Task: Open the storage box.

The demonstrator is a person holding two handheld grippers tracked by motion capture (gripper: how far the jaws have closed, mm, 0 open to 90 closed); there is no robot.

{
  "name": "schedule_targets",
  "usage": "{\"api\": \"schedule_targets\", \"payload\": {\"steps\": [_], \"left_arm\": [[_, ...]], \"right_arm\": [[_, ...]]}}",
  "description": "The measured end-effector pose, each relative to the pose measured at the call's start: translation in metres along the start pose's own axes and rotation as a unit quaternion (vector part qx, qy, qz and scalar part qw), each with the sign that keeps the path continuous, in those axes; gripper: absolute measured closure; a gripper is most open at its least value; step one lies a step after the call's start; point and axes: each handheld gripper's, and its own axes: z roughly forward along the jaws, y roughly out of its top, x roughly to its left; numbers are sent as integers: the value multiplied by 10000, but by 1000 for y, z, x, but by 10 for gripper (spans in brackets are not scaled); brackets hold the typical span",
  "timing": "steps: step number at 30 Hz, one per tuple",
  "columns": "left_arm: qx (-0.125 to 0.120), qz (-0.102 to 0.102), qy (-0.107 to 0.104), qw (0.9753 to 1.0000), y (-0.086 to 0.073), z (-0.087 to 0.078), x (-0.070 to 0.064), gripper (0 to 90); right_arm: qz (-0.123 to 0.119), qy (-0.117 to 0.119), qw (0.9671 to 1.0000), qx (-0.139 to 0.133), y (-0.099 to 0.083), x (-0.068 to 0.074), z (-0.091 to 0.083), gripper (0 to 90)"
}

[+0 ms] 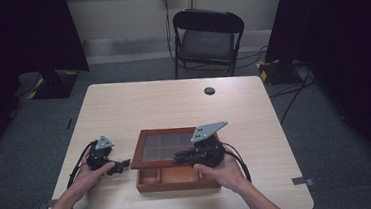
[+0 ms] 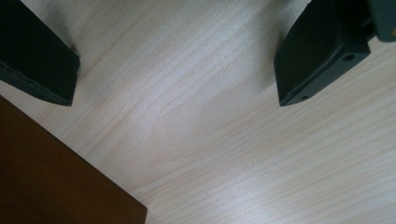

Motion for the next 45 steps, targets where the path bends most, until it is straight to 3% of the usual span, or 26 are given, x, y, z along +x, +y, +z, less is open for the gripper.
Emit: {"api": "schedule_targets", "payload": {"steps": [45], "left_arm": [[-21, -57, -19, 10000, 0, 0, -1, 0]], "right_arm": [[57, -134, 9998, -145, 24, -8, -11, 821]]}}
